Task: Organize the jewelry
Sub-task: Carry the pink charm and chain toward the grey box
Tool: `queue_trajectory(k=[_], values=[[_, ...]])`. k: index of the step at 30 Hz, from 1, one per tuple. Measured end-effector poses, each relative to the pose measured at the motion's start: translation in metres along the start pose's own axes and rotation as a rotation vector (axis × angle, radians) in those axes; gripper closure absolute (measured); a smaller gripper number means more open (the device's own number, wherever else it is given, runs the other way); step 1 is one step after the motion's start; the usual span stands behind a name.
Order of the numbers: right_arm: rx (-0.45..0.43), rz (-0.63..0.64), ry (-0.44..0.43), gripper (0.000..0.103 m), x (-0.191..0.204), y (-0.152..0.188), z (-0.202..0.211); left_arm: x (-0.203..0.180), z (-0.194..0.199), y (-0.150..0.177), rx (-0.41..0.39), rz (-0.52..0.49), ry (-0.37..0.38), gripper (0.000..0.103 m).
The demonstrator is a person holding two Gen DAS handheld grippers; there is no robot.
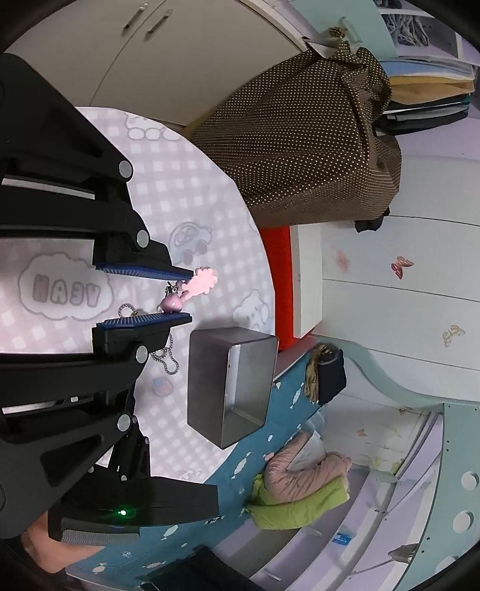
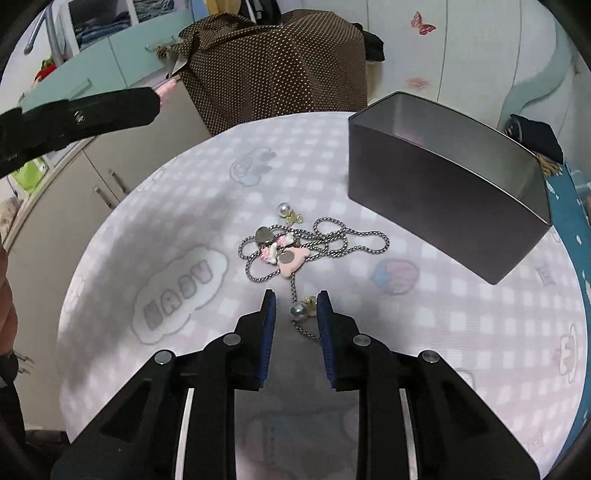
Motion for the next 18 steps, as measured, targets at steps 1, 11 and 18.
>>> queue_trajectory(k=[1,11,18], values=[[0.008,0.011,0.006,0.082,0.001,0.001,-0.002,0.0,-0.001,0.001,0.003,0.002,0.001,0.085],[-0.02,0.035,0.033,0.091,-0.002,0.002,0.008,0.001,-0.001,0.003,0.004,0.006,0.008,0.085],[-0.09,0.008,0.04,0.091,-0.012,-0.012,0.038,-0.003,0.002,-0.004,-0.01,-0.003,0.018,0.085]])
Point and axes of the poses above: each gripper's, at about its wrist camera, not at the fingertips, and z roughly against the way its jaws point, x to its left, y to its underside, the point moved 7 cm from there along -z, roughly the way its jaws point, and after that the axes turned 8 degrees about z, right-handed, at the moved point
